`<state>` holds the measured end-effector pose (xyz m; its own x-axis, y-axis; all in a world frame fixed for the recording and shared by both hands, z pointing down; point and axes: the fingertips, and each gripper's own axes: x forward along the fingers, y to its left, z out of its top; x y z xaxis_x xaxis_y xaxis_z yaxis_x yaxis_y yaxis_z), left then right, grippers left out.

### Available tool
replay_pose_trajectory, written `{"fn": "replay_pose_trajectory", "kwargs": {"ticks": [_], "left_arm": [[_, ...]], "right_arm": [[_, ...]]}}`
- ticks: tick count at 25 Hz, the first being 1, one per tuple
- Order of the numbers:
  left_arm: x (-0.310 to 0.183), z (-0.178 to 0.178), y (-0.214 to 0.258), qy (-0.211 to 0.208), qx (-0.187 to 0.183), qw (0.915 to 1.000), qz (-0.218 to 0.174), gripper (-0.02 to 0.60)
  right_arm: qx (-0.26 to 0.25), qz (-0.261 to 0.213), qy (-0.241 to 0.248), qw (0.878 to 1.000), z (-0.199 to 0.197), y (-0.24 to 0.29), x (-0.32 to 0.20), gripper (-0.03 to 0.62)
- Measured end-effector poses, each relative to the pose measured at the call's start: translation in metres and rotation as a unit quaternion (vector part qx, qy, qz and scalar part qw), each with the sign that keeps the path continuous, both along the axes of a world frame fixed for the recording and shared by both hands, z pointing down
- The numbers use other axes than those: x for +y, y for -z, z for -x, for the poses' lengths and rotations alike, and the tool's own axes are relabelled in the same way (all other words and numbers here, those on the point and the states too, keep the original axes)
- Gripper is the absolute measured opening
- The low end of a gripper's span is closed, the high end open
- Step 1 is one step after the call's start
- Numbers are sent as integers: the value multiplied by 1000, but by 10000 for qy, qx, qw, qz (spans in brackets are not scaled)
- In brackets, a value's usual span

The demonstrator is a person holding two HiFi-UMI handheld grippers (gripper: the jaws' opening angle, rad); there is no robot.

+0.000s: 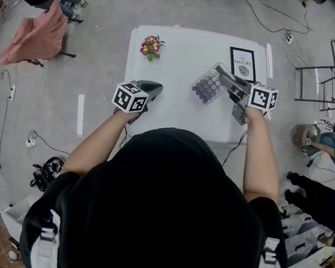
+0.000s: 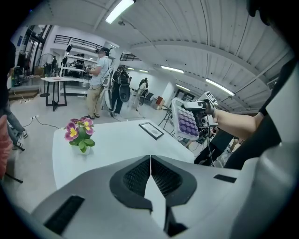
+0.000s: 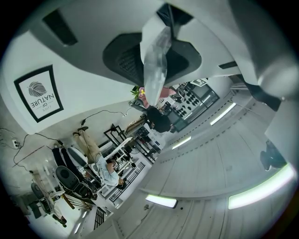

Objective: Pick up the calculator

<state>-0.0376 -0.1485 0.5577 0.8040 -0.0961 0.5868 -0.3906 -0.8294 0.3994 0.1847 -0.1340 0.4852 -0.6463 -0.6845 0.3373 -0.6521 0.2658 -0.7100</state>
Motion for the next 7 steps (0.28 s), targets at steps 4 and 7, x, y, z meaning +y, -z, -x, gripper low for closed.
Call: {"fn": "replay_pose_trajectory", "kwargs": {"ticks": [4, 7], "left_arm": [[-1, 1, -1, -42, -12, 10000, 19, 23], [1, 1, -4, -75, -14, 10000, 45, 23]], "right_arm": [[9, 39, -19, 10000, 0, -2, 2, 109], [22, 59, -66, 10000, 0, 0, 4, 109]]}}
